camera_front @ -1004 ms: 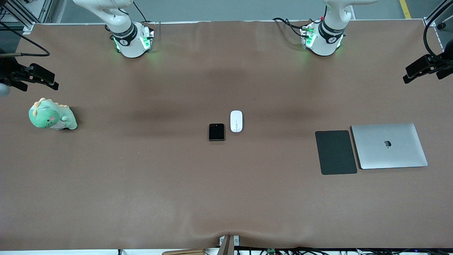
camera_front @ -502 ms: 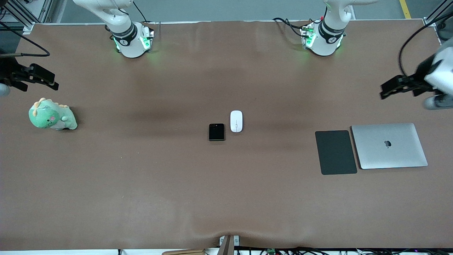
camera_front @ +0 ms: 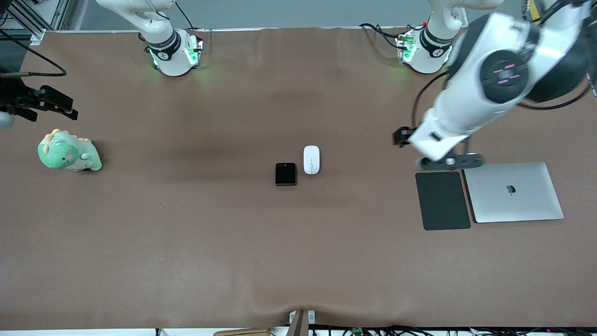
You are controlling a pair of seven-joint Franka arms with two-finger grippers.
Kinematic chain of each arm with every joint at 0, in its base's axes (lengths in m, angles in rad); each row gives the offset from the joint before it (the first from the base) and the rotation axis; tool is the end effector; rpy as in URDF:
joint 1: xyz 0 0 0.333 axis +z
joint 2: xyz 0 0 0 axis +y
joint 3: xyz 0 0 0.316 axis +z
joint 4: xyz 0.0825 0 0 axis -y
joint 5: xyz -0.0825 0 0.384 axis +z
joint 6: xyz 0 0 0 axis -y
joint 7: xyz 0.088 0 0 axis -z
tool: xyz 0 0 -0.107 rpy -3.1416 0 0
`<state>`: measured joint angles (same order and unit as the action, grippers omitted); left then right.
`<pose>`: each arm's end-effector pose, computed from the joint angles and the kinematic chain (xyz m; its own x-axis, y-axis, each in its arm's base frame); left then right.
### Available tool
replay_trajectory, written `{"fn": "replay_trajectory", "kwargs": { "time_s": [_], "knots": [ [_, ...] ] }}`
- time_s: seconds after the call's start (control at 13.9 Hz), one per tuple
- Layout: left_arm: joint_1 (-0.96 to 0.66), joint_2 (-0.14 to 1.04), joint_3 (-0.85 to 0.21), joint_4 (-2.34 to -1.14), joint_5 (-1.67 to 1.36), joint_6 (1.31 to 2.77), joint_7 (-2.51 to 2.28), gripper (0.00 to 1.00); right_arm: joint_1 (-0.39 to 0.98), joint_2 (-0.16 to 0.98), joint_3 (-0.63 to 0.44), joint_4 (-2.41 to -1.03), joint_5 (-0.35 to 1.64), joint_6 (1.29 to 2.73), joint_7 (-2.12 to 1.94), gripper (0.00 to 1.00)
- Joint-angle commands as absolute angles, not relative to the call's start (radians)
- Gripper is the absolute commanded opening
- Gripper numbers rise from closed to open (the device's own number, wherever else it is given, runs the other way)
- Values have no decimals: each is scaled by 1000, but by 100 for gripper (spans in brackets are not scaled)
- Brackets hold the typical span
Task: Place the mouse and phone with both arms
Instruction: 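Reach the left gripper to the white mouse while the right gripper moves out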
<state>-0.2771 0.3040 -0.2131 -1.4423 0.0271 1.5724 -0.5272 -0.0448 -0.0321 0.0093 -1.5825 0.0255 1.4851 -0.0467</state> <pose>0.5676 -0.2803 0.5070 0.9858 0.0426 -0.1622 0.0346 -0.9980 -0.0520 0.5352 -0.0160 0.6293 0.9979 0.0134 -0.0640 0.0116 -0.9995 -0.0282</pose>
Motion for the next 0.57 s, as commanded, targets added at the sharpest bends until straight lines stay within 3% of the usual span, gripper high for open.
{"fn": "replay_trajectory", "kwargs": {
  "time_s": [0.0, 0.5],
  "knots": [
    [-372, 389, -212, -1417, 52, 1647, -674, 100, -40, -25, 9, -1577, 28, 1488, -46, 100],
    [-512, 590, -213, -1407, 46, 1890, -810, 100, 37, 12, 11, -1577, 29, 1480, -38, 100]
  ]
}}
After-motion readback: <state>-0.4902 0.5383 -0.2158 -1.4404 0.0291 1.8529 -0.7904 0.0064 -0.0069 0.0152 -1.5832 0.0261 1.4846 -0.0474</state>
